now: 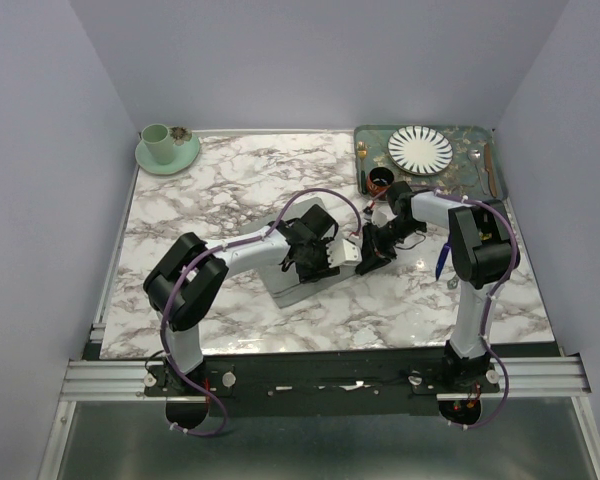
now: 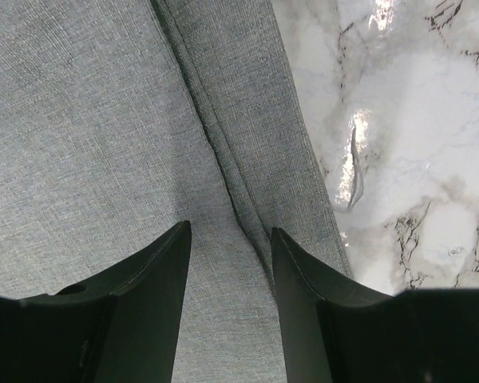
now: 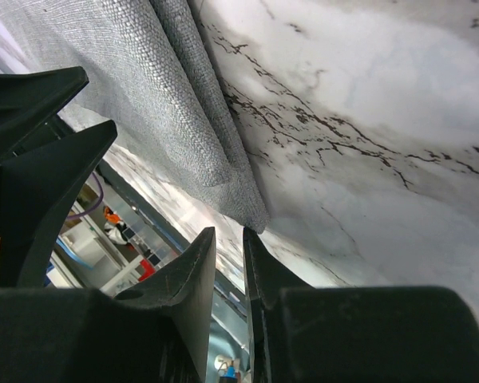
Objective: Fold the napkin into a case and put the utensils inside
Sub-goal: Smooth out the square-folded napkin at the center of the board.
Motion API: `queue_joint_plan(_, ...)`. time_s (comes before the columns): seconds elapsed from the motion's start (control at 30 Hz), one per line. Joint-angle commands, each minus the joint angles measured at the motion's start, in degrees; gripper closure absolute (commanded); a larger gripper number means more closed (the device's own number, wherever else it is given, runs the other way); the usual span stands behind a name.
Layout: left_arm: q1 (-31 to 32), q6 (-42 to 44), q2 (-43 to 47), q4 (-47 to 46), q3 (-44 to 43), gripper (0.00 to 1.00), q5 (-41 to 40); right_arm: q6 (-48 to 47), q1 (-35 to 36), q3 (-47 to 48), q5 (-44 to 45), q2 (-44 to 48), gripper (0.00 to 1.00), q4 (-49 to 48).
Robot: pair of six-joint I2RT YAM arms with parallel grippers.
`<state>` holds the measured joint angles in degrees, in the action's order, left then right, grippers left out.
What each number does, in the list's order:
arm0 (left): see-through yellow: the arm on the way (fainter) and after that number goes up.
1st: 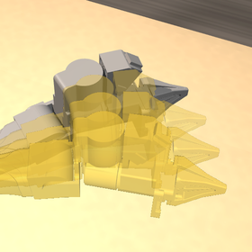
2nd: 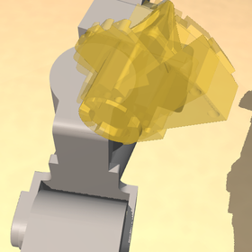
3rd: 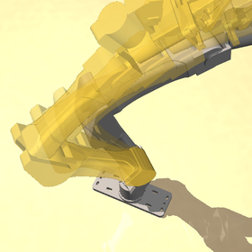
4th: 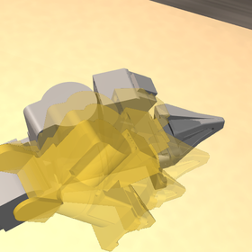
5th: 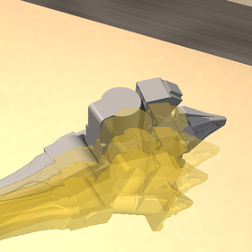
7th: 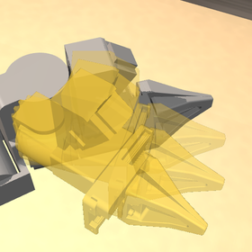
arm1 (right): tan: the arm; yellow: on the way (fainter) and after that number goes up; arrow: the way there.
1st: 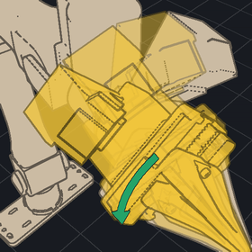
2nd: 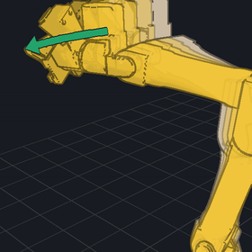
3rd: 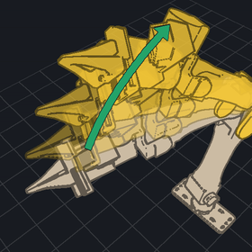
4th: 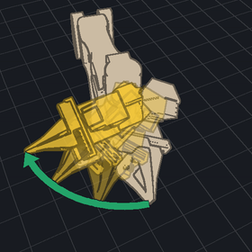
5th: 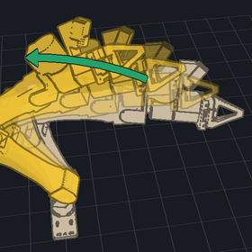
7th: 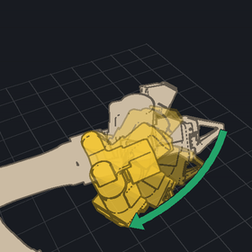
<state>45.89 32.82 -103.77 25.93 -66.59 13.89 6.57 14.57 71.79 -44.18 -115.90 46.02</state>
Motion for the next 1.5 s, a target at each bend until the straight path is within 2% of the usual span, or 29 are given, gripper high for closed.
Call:
queue_joint_plan(0.0,0.3,-1.4,-0.9,-0.5,-1.6,0.44,0.1,0.4,0.2,-0.3,2.3,-1.2,0.73,-0.8)
queue_joint_plan(0.33,0.5,-1.9,-2.8,-0.9,-2.5,0.41,-0.4,0.6,0.2,0.3,2.3,-1.6,0.73,-0.8)
queue_joint_plan(0.63,0.3,-1.0,-2.1,-0.1,-2.5,0.47,-1.9,0.5,0.2,0.1,3.1,-1.7,0.73,-0.8)
queue_joint_plan(1.27,-1.5,0.5,-1.3,1.8,-4.0,0.46,-1.4,0.6,0.2,-0.2,3.5,-1.5,0.73,-0.8)
queue_joint_plan(1.47,-1.7,0.2,-1.1,1.8,-4.0,0.54,-1.0,0.6,0.2,-0.2,3.7,-1.4,0.73,-0.8)
